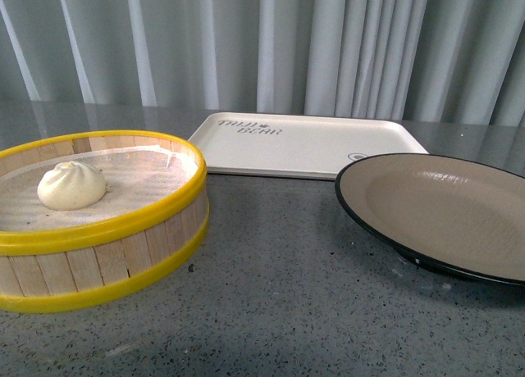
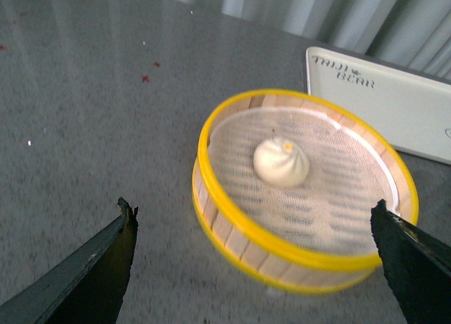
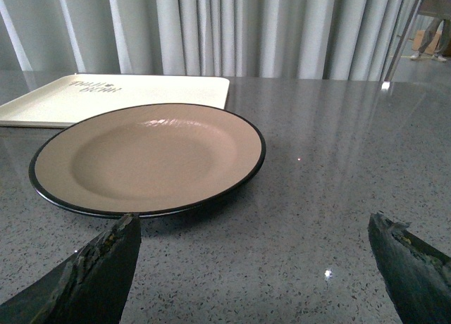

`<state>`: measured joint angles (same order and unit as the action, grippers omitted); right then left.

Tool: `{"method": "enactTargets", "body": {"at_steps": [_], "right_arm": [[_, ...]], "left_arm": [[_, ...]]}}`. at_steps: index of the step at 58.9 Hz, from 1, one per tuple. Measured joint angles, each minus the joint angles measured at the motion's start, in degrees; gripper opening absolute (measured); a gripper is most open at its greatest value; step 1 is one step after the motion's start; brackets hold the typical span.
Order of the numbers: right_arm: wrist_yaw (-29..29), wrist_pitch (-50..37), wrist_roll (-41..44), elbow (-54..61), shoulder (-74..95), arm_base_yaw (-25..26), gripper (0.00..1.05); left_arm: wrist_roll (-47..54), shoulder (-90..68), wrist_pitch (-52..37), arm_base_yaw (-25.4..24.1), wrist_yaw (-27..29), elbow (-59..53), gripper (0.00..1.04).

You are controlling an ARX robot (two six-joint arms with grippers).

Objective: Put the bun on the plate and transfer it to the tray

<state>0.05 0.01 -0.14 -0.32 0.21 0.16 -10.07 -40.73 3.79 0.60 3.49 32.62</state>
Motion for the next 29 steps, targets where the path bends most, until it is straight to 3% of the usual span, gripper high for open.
{"method": "enactTargets", "body": {"at_steps": [13, 29], "right_arm": [[0.00, 0.00, 0.00, 0.00, 0.00, 0.00, 0.96], [0.00, 0.00, 0.00, 0.00, 0.00, 0.00, 0.96]], "left_arm": [[5.77, -20.68, -3.80, 5.73, -0.59, 14.75, 0.98], [10.16, -39.23, 1.07, 11.54, -2.03, 30.86, 0.98]]}}
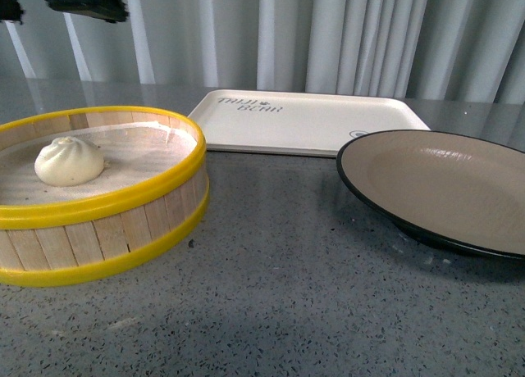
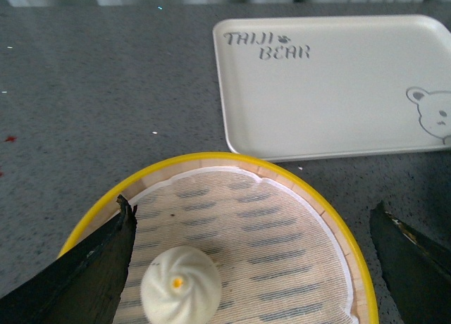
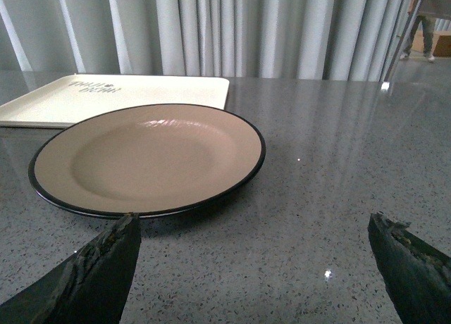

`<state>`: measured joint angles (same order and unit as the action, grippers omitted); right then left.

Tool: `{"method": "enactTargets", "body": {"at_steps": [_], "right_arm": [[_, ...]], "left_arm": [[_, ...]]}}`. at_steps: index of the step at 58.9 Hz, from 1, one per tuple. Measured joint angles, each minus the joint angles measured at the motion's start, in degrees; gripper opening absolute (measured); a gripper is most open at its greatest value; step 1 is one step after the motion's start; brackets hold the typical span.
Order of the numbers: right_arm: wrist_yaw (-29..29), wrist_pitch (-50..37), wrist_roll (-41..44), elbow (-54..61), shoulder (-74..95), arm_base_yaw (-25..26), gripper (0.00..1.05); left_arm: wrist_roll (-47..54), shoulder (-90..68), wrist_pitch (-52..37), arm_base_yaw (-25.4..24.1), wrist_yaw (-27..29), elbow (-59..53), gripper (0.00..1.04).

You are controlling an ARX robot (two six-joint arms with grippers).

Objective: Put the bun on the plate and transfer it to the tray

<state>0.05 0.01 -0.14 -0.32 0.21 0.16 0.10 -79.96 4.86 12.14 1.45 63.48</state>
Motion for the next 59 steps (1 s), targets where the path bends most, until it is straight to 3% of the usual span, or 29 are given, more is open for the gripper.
{"method": "enactTargets", "body": {"at_steps": [13, 36, 59], "right_arm": [[0.00, 0.00, 0.00, 0.00, 0.00, 0.00, 0.96], [0.00, 0.00, 0.00, 0.00, 0.00, 0.00, 0.96], [0.00, 0.00, 0.00, 0.00, 0.00, 0.00, 0.96]], "left_arm": [[3.82, -7.21, 0.72, 1.70, 0.74, 2.36, 0.98], [7.06, -8.50, -0.96, -4.04, 2.45, -1.29, 0.98], [7.82, -7.32, -0.48, -4.44, 1.57, -4.20, 0.98]]}}
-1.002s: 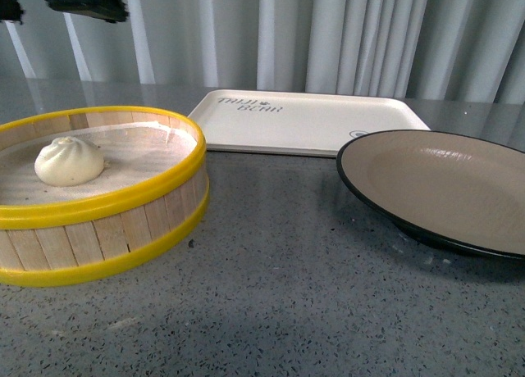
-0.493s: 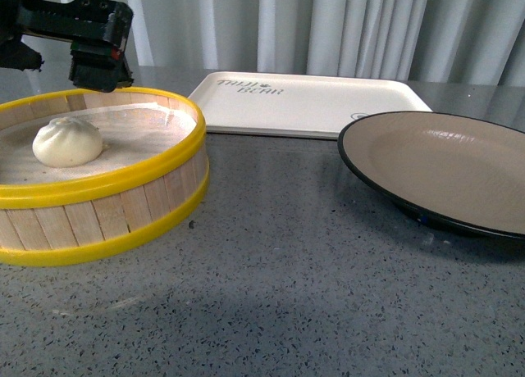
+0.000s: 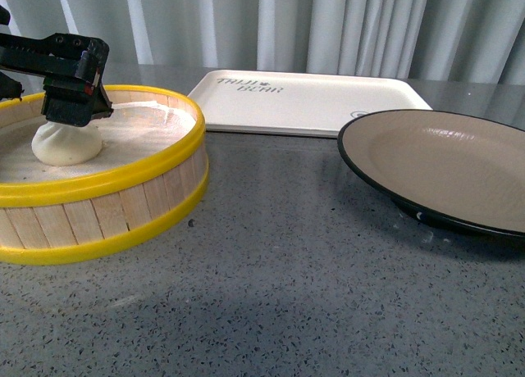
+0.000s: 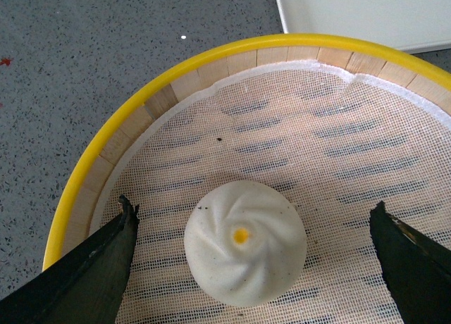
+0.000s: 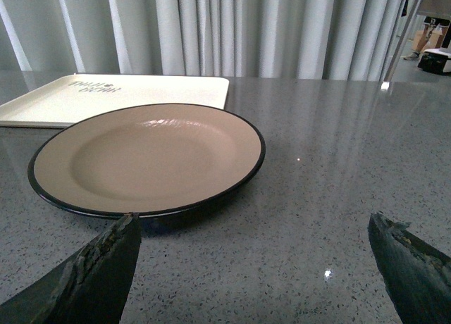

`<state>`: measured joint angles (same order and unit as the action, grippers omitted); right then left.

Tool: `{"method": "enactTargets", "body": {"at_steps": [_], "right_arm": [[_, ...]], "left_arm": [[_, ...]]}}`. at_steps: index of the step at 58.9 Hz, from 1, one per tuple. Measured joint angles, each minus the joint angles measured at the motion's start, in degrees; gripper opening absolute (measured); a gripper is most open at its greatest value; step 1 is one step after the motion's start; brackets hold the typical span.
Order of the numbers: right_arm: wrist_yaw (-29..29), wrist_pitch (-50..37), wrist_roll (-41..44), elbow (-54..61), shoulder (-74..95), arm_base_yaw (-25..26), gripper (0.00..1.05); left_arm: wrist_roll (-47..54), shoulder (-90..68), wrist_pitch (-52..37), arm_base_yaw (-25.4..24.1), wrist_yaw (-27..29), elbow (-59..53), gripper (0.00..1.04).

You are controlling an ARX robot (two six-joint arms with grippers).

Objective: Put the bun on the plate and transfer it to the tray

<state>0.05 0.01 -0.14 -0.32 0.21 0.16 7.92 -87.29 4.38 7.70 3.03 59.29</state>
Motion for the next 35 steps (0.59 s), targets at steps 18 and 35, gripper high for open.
{"method": "enactTargets", "body": {"at_steps": [18, 35], "right_arm": [[0.00, 0.00, 0.00, 0.00, 0.00, 0.00, 0.96], [0.00, 0.00, 0.00, 0.00, 0.00, 0.00, 0.96]], "left_arm": [[1.51, -0.26, -0.33, 0.02, 1.88, -0.70, 0.98], [2.29, -1.95, -1.31, 0.46, 2.40, -0.74, 0.98]]}}
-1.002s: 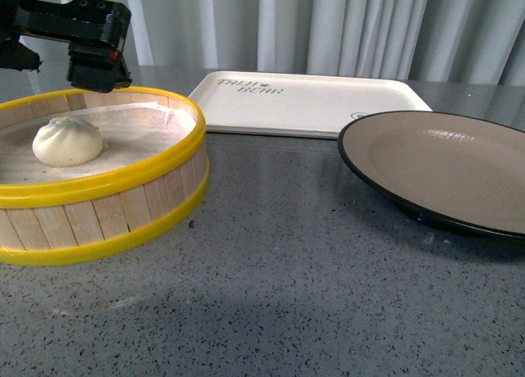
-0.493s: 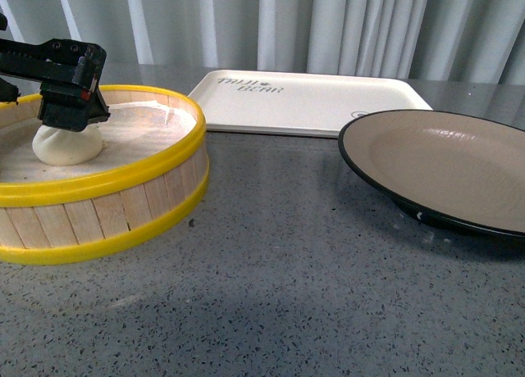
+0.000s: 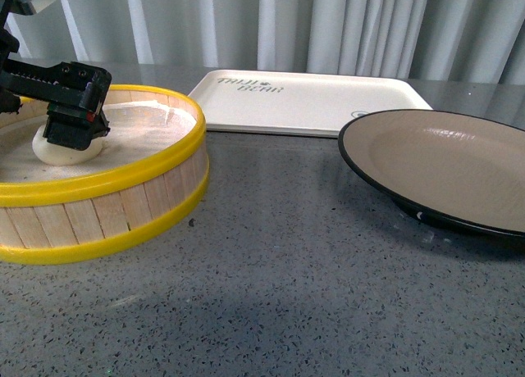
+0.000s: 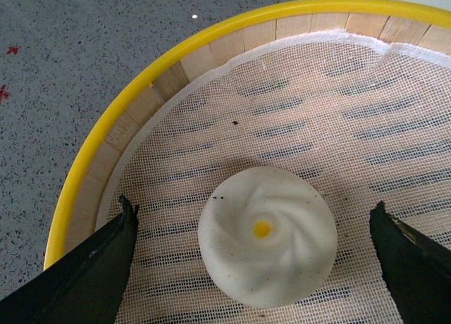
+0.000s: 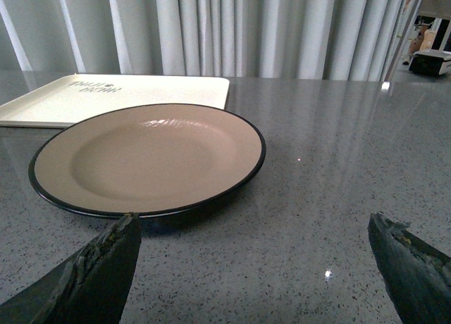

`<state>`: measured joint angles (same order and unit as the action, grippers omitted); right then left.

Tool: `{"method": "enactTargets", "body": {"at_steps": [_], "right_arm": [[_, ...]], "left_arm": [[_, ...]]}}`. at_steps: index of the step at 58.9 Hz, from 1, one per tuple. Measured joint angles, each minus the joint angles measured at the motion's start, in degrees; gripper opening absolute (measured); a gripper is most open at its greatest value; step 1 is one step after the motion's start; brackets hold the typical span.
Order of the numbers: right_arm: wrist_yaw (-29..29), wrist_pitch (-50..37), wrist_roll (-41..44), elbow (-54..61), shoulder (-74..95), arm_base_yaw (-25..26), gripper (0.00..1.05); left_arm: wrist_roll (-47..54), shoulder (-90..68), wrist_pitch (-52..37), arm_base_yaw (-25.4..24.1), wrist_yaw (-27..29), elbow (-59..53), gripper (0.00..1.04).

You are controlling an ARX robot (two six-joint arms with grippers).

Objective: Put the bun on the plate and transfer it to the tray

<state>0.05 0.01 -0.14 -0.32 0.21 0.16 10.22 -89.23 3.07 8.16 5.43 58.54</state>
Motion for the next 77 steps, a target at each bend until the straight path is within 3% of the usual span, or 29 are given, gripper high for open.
{"method": "enactTargets", "body": {"at_steps": [12, 23, 44, 77], "right_arm": [[0.00, 0.00, 0.00, 0.00, 0.00, 0.00, 0.96], [0.00, 0.00, 0.00, 0.00, 0.00, 0.00, 0.96], [0.00, 0.00, 0.00, 0.00, 0.00, 0.00, 0.96], [0.00, 0.00, 0.00, 0.00, 0.00, 0.00, 0.96]], "left_arm": [[0.26, -1.01, -0.59, 0.52, 0.22, -0.15, 0.98], [0.37, -1.07, -0.98, 0.83, 0.42, -0.15, 0.56], [0.44, -1.09, -1.14, 0.85, -0.02, -0.17, 0.05], [0.07, 1.09, 1.42, 0.68, -1.20, 2.19, 0.04]]}}
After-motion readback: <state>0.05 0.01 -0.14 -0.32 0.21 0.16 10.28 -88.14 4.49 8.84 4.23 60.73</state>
